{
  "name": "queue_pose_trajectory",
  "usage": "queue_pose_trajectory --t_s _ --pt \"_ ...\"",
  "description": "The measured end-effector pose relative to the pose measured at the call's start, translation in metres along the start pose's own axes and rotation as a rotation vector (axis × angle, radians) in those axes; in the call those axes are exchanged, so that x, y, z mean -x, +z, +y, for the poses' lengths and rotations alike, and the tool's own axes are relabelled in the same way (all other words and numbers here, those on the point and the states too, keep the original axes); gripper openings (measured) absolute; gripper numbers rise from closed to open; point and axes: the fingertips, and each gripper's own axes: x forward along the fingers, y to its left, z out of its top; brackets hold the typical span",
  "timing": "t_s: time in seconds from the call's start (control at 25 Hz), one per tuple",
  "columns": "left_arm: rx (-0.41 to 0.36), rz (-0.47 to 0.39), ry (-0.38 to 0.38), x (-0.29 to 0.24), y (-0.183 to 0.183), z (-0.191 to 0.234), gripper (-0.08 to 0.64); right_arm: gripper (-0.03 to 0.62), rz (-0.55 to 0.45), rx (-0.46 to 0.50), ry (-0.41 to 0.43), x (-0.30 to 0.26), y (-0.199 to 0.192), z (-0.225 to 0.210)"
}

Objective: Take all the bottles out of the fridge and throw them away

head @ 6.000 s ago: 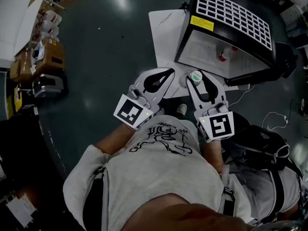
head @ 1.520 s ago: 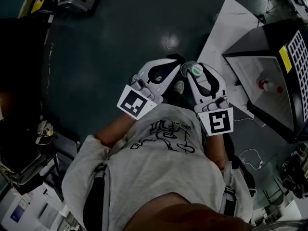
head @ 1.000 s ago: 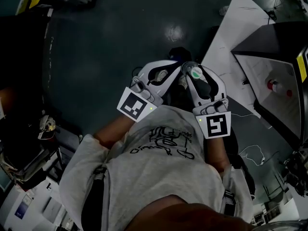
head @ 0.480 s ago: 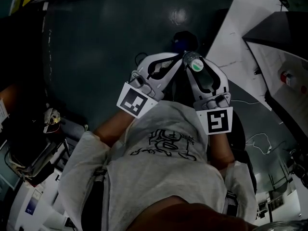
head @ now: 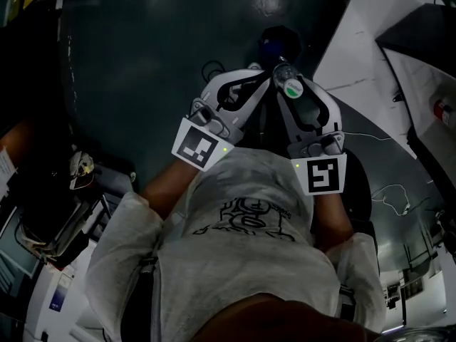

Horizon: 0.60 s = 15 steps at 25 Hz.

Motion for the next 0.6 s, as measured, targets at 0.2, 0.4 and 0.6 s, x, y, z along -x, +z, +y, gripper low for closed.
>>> queue_pose_trajectory --t_s 0.2,0.4,0.6 --pt "0.005 0.012 -0.004 -0.001 -0.028 -0.001 0.008 0.153 0.001 -0.004 0.001 -0.01 -0.026 0.004" --pt "0.02 0.025 -0.023 -0.003 -0.058 -0.002 0.008 0.153 0.008 -0.014 -0.004 -0.018 -0.055 0.007" --pt "0.031 0.014 -0.027 -0.008 -0.082 0.0 0.008 0.153 0.006 -0.02 -0.018 -0.029 -0.077 0.007"
